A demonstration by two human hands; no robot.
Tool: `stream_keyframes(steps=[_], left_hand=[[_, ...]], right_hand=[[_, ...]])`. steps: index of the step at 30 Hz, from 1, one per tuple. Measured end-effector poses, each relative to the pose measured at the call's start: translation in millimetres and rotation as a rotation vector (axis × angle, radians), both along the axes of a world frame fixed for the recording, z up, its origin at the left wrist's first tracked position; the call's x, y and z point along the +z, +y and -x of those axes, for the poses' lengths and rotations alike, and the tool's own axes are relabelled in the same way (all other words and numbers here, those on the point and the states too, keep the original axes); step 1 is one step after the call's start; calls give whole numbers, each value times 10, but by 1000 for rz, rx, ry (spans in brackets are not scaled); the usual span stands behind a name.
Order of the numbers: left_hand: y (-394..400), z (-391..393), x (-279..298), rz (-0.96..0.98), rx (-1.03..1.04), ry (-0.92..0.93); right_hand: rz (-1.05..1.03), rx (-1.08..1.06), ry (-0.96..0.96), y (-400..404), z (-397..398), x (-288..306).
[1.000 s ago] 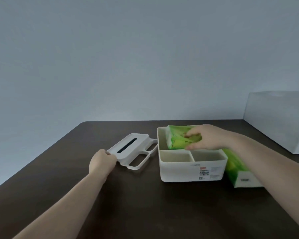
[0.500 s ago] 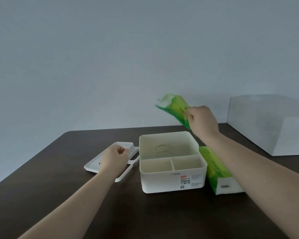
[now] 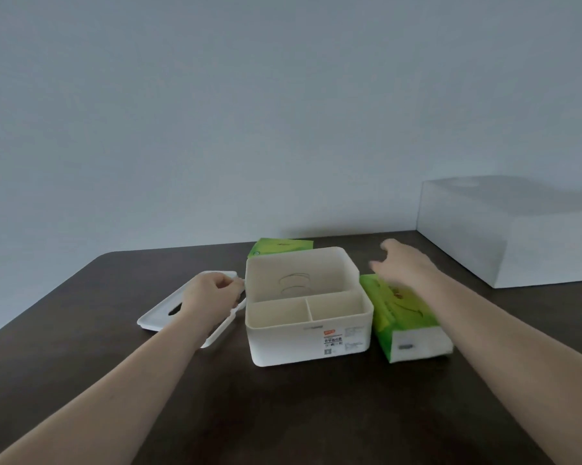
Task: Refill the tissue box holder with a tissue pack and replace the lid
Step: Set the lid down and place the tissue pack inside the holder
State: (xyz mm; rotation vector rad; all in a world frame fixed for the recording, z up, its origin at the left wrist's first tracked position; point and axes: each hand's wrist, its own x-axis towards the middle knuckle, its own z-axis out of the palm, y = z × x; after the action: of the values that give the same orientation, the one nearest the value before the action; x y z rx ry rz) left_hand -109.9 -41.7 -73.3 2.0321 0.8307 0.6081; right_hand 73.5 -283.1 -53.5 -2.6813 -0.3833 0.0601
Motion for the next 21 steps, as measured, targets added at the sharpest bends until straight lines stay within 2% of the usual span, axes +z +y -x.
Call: stream_keyframes(steps=[5, 7, 12, 16, 19, 21], left_hand=[[-120, 25, 14, 48, -29, -17], [-144, 45, 19, 55, -30, -17], [-220, 119, 103, -5, 8, -4], [-260, 202, 214, -77, 32, -30], [-297, 192, 279, -56, 15, -74], [-334, 140, 323, -14, -20, -118]], right_hand=[[122, 138, 313, -426, 403, 54], [203, 174, 334, -472, 523, 73], [164, 82, 218, -318, 530, -51], [137, 2, 52, -423, 356, 33], [-33, 44, -32, -559, 249, 324], [-195, 165, -74, -542, 270, 555]])
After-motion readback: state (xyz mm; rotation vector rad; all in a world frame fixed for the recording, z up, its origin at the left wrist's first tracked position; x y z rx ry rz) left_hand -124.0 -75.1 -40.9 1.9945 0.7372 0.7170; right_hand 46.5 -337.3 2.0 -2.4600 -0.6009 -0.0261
